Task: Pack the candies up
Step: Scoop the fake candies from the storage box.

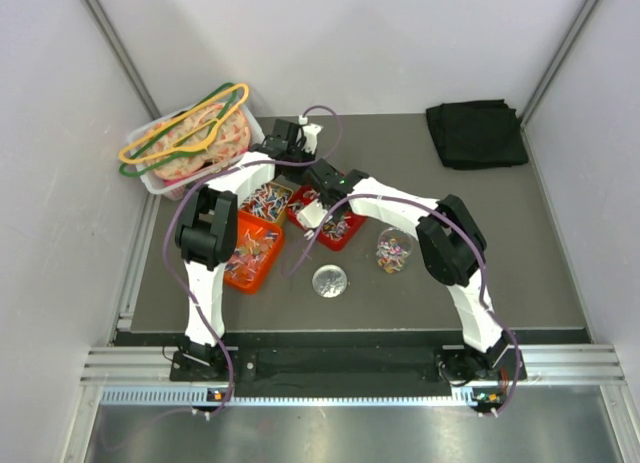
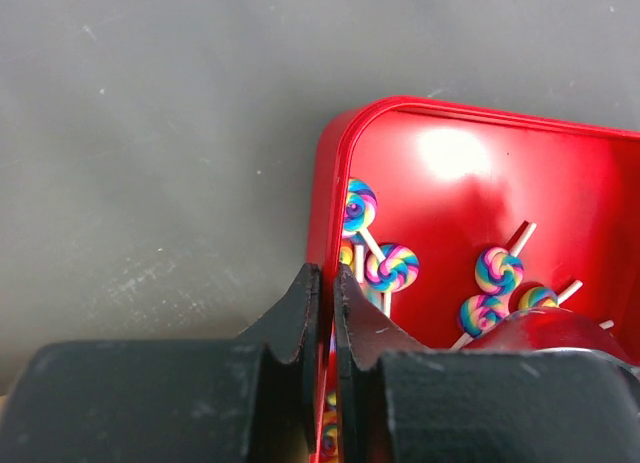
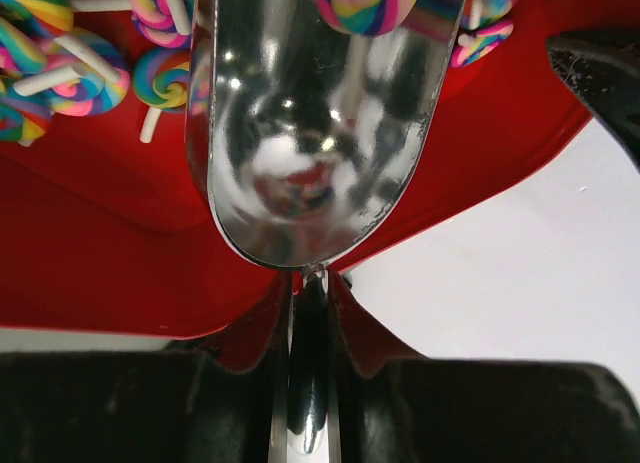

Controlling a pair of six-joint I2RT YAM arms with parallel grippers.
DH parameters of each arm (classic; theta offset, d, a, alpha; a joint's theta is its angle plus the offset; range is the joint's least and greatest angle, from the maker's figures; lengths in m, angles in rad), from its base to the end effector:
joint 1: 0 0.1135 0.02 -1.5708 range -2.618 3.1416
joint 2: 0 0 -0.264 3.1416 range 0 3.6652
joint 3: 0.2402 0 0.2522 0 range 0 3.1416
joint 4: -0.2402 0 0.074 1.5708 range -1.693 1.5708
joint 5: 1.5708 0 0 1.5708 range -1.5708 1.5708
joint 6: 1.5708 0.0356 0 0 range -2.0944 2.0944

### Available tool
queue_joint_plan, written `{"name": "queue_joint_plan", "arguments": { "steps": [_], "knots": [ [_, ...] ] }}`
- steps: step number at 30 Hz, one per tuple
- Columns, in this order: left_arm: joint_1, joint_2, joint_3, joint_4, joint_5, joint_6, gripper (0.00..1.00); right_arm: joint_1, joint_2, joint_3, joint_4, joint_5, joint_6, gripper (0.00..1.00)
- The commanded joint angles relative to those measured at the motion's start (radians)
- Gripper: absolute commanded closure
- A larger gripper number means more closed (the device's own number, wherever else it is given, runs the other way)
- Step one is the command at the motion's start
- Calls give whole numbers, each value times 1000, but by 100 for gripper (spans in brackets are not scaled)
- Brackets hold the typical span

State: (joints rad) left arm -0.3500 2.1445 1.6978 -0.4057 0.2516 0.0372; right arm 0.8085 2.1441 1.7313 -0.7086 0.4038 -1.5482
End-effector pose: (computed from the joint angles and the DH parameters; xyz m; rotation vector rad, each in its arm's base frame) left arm 0.4493 -0.1734 0.2019 0.5817 2.3660 -0.4464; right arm 0.3264 0.3216 0.1958 -2.5102 1.1793 -0.7576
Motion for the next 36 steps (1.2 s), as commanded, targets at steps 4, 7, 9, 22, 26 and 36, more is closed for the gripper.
{"name": "queue_joint_plan", "arguments": {
  "steps": [4, 7, 9, 22, 26, 36],
  "knots": [
    [-30, -48, 40, 150, 104, -45, 100, 35, 85, -52, -144, -238, -73, 100],
    [-32, -48, 40, 150, 104, -45, 100, 34, 115, 3, -164, -273, -9, 100],
    [-32, -46, 42, 148, 104, -45, 100, 34, 151, 58, -189, -290, 55, 100],
    [-32, -49, 46, 145, 106, -45, 100, 57, 200, 51, -82, -203, 376, 100],
    [-32, -49, 49, 142, 106, -45, 100, 55, 192, 36, -40, -166, 433, 100],
    [-34, -51, 46, 145, 106, -48, 100, 55, 169, 39, -29, -232, 479, 100]
  ]
}}
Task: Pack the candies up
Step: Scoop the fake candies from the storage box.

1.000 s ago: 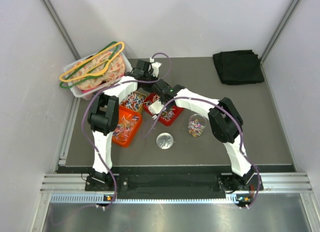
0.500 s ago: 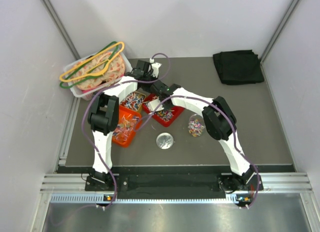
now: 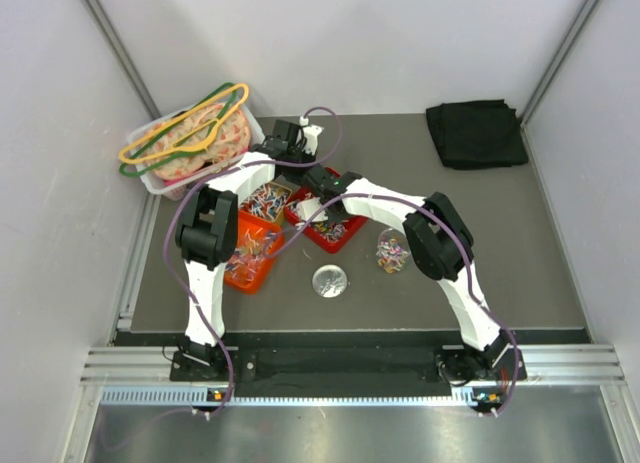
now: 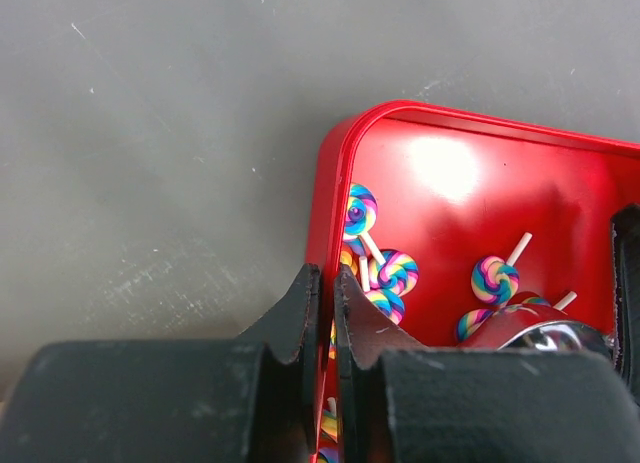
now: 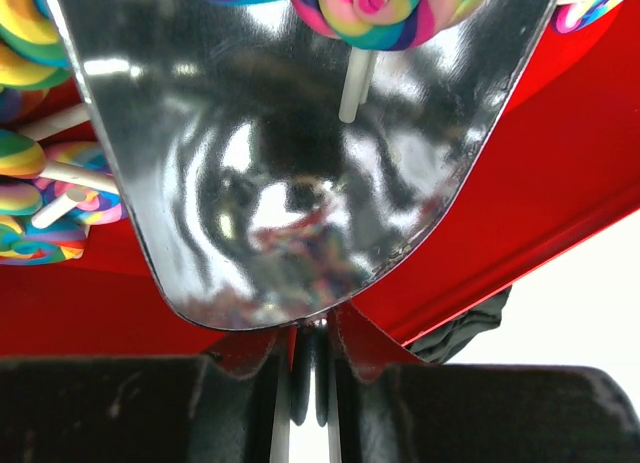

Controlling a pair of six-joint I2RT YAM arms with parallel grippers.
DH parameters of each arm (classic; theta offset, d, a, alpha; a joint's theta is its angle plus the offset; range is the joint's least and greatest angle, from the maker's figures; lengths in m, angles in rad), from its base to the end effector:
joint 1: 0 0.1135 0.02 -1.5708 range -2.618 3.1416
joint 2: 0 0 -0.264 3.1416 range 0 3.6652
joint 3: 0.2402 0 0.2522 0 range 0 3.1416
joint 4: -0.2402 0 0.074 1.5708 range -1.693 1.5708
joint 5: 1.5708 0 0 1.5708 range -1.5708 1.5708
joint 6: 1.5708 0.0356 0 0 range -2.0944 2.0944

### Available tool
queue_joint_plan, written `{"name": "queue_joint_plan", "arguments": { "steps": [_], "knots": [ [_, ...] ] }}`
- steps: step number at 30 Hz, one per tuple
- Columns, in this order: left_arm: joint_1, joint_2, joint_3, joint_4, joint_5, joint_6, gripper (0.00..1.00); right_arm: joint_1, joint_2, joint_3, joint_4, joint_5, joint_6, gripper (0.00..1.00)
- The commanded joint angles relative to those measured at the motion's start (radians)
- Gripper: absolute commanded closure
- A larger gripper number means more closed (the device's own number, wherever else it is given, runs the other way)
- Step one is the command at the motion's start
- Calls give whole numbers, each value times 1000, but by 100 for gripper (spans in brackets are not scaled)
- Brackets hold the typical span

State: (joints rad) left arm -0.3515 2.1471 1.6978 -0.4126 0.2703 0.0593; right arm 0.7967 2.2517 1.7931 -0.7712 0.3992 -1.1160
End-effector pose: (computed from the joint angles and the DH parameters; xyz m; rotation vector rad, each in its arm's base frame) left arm 0.4484 -0.1746 0.2003 0.6179 2.3639 -0.4598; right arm 0.3371 0.3251 0.1633 -2.2329 1.6949 -0.6362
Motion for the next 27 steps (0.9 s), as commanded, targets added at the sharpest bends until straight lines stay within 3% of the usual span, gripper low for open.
{"name": "queue_joint_plan", "arguments": {
  "steps": [1, 6, 17, 21, 27],
  "knots": [
    [-33, -53, 45, 152, 87, -70, 100, 65, 65, -26, 42, -229, 48, 100],
    [-32, -59, 43, 150, 87, -70, 100, 62, 71, -44, 59, -227, 51, 100],
    [-32, -72, 19, 159, 84, -69, 100, -31, -136, -7, -30, -221, 16, 100],
    [-30, -72, 17, 161, 86, -70, 100, -54, -165, -17, -54, -283, 77, 100],
    [-30, -79, 6, 163, 81, -67, 100, -65, -219, -101, 53, -263, 140, 100]
  ]
}}
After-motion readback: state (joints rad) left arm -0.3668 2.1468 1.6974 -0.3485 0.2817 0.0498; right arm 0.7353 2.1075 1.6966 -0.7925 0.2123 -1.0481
